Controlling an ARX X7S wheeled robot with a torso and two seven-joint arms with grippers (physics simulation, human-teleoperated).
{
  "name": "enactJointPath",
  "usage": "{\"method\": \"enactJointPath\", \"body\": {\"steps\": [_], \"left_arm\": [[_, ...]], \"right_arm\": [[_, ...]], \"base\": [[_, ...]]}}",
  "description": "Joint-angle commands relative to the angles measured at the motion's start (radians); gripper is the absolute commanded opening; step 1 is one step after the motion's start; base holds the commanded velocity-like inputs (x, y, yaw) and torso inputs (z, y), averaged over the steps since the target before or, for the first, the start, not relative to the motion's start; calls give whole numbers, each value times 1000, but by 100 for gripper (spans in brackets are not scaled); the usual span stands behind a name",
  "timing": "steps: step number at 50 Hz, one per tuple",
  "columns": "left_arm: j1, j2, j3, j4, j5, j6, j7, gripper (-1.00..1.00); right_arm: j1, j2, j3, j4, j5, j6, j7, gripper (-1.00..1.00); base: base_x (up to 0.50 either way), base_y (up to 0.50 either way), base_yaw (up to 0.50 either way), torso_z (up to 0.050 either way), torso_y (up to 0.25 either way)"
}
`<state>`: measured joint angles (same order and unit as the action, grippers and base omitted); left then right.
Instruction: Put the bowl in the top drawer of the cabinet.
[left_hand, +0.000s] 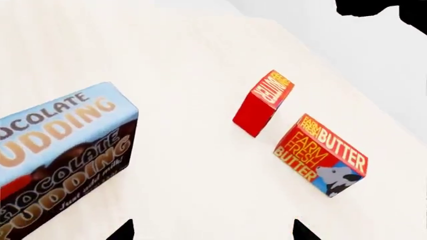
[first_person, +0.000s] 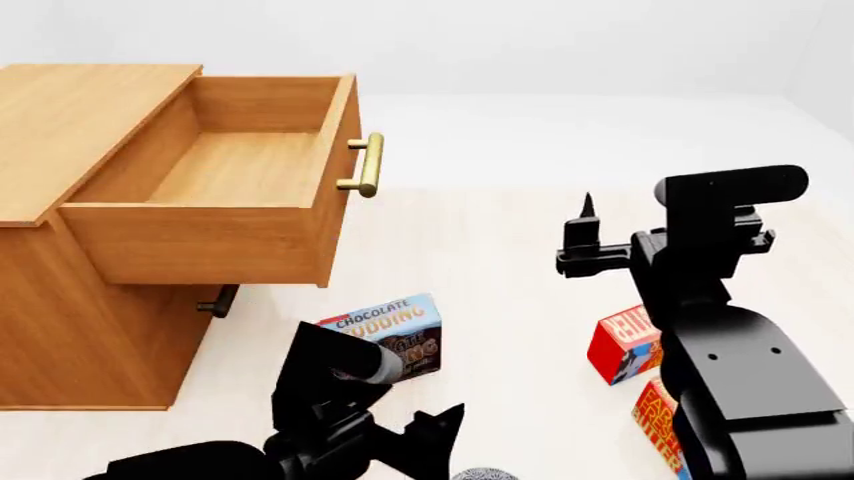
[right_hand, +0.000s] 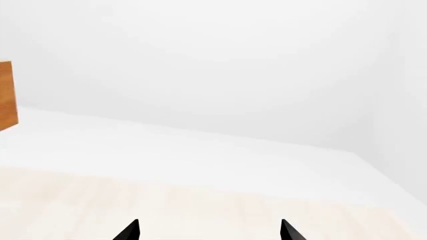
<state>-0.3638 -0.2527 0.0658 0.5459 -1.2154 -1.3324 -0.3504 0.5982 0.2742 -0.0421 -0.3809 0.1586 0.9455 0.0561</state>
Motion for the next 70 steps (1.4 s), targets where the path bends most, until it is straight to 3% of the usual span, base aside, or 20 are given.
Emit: {"method": "enactJointPath", "body": {"steps": [1, 31, 70], "left_arm": [[91, -18, 44, -37, 108, 65, 116, 100], [272, -62, 168, -119, 233, 198, 225, 100], [194, 15, 332, -398, 384, 289, 279, 100]], "right_arm": [[-14, -1, 2, 7, 7, -19, 0, 100], [-10, -9, -17, 80, 1, -66, 18, 100], [-28, -9, -21, 130, 23, -119, 15, 100]], "base": [[0, 0, 0, 0, 0], [0, 0, 0, 0, 0], [2, -1, -2, 0, 0]]}}
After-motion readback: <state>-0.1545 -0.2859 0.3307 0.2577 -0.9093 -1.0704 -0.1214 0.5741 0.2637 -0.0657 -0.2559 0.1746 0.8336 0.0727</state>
